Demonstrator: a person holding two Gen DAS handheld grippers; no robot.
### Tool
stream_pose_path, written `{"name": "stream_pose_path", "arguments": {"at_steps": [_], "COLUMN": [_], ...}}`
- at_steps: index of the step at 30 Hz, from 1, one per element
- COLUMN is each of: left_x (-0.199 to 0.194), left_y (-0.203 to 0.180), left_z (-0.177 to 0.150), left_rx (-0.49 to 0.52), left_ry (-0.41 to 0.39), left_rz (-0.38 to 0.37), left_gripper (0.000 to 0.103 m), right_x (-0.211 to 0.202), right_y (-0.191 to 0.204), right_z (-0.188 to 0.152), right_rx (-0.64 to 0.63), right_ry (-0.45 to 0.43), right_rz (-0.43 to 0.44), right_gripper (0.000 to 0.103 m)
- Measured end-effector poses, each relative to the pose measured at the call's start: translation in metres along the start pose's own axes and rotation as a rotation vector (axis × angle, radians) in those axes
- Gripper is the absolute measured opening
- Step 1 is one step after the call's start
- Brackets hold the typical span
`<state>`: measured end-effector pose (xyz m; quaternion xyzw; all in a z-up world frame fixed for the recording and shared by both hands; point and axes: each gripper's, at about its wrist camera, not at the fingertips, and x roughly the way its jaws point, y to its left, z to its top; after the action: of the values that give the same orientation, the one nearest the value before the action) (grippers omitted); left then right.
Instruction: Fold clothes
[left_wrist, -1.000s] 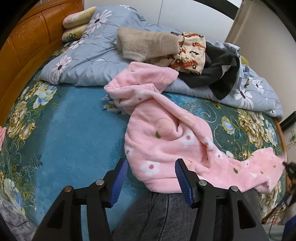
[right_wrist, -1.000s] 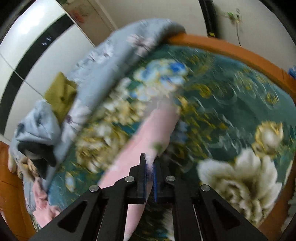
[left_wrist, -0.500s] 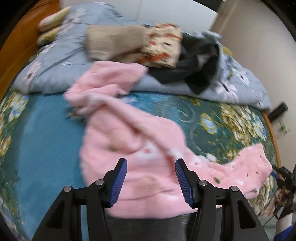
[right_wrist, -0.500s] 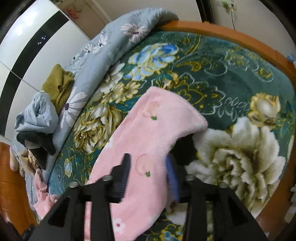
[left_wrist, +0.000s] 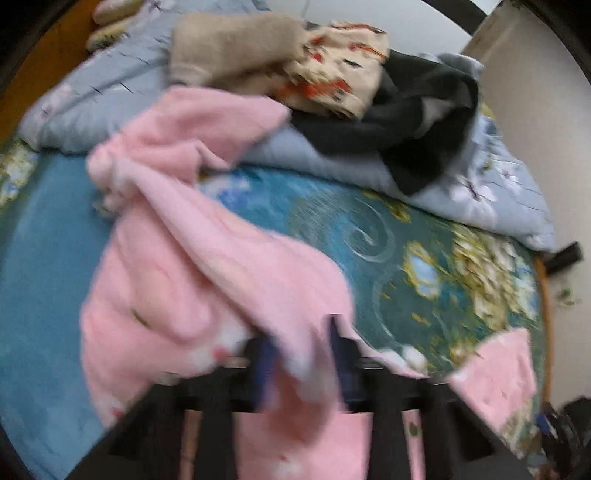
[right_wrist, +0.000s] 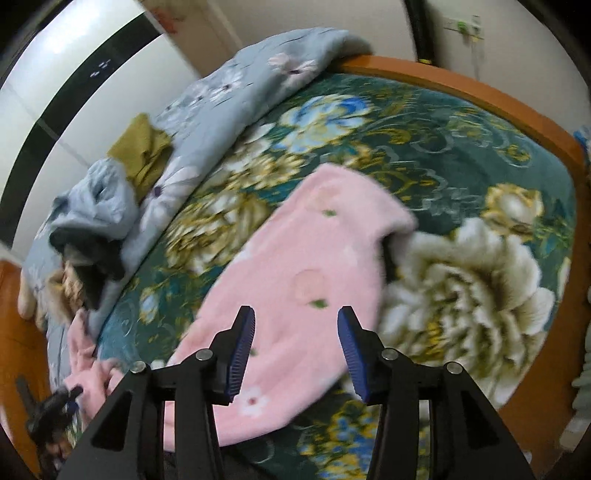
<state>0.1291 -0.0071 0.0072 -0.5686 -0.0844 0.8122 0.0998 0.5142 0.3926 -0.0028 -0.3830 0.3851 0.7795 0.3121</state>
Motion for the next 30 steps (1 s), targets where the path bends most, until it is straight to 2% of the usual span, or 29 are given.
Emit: {"name": "stream_pose_path", "arguments": {"at_steps": [3, 7, 12, 16, 18, 19, 21, 23, 26, 27, 28, 30], "left_x": [-0.01, -0.054, -0.101, -0.131, -0.136, -0.133, -0.119, -0.096, -0.066, -0.061, -0.057, -0.062], "left_y": [0.003, -0.039, -0.131, -0.202, -0.229, -0.24, -0.258, -0.269, -0.264, -0.258, -0.251, -0.231], "left_z": [0.014, 0.018, -0.008, -0.035, -0.049, -0.055, -0.066, -0.074, -0.077, -0.078, -0.079, -0.077], "left_rx": [-0.029, 0.142, 0.421, 0.619, 0.703, 0.73, 0.772, 0.787, 0.727, 0.703, 0.678, 0.642], "left_ry": [-0.041, -0.155, -0.214, -0.18, -0.137, -0.109, -0.066, -0.006, 0.098, 0.125, 0.151, 0.144], "left_rz": [-0.003, -0.116, -0.394, -0.621, -0.711, -0.73, -0.693, -0.62, -0.555, -0.544, -0.534, -0.546], "left_gripper": [0.004, 0.004, 0.003, 0.003, 0.004, 0.004, 0.004, 0.005, 0.008, 0.017, 0.039, 0.055], "right_x": [0.007, 0.012, 0.018, 0.009, 0.004, 0.002, -0.003, -0.005, -0.008, -0.009, -0.01, -0.012], "right_y": [0.015, 0.035, 0.059, 0.06, 0.055, 0.051, 0.044, 0.036, 0.033, 0.032, 0.033, 0.037], "right_z": [-0.003, -0.006, -0.005, -0.004, -0.003, -0.001, 0.001, 0.001, 0.001, 0.001, 0.002, 0.007], "right_rx": [-0.013, -0.039, -0.078, -0.074, -0.066, -0.058, -0.04, -0.024, -0.03, -0.032, -0.039, -0.068], "right_ry": [0.014, 0.027, 0.049, 0.03, 0.018, 0.01, -0.002, 0.0, 0.003, 0.004, 0.003, 0.0], "right_rz": [0.052, 0.096, 0.155, 0.168, 0.16, 0.152, 0.14, 0.125, 0.116, 0.113, 0.11, 0.112], "right_gripper": [0.048, 0.048, 0.048, 0.048, 0.048, 0.048, 0.048, 0.048, 0.048, 0.048, 0.048, 0.048]}}
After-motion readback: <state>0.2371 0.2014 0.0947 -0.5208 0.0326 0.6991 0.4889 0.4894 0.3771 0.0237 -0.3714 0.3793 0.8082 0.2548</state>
